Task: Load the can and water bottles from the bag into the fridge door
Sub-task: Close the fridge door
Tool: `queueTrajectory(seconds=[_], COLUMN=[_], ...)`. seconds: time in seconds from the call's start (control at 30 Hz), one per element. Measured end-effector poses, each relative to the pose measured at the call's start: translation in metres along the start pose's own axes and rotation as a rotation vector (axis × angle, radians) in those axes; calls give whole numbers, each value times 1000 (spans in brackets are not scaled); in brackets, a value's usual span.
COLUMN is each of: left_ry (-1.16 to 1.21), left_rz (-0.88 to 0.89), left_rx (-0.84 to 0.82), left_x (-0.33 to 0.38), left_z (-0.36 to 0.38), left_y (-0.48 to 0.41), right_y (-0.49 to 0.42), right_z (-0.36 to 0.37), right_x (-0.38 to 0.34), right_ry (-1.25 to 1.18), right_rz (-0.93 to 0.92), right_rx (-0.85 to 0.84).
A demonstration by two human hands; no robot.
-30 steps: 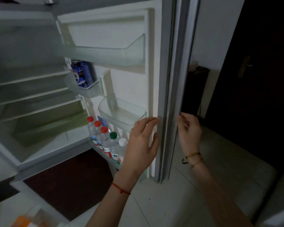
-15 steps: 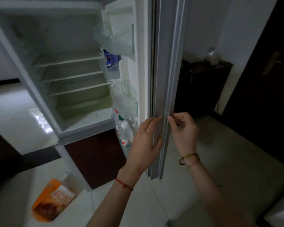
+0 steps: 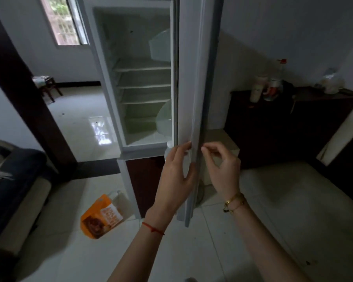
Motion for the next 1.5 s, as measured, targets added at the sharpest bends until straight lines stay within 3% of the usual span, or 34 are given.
queueTrajectory(seconds=[0.23, 0.57, 0.97, 1.5], left_ry=[-56, -146, -223, -199], left_rz=[-65, -171, -280, -377], left_rx=[206, 291, 246, 242], left_x=[-39, -116, -210, -302], left_z=[-47, -108, -164, -195], left_y=[-9, -36, -99, -183], right_y=[-26, -83, -161, -228], right_z=[57, 161, 268, 361], right_x=[-5, -4, 22, 50], right_ry=[-15, 82, 202, 274], right_rz=[-108, -244, -429, -428], right_rx=[-205, -402, -444, -406])
Point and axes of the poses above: each hand's wrist, its own y-axis away from the middle knuckle, its own z-axis out of the palm, x = y × z, the point moved 2 cm from there along -y, towards the middle knuckle, and after that the axes turned 7 degrees about -x, right-handed, at the moved point
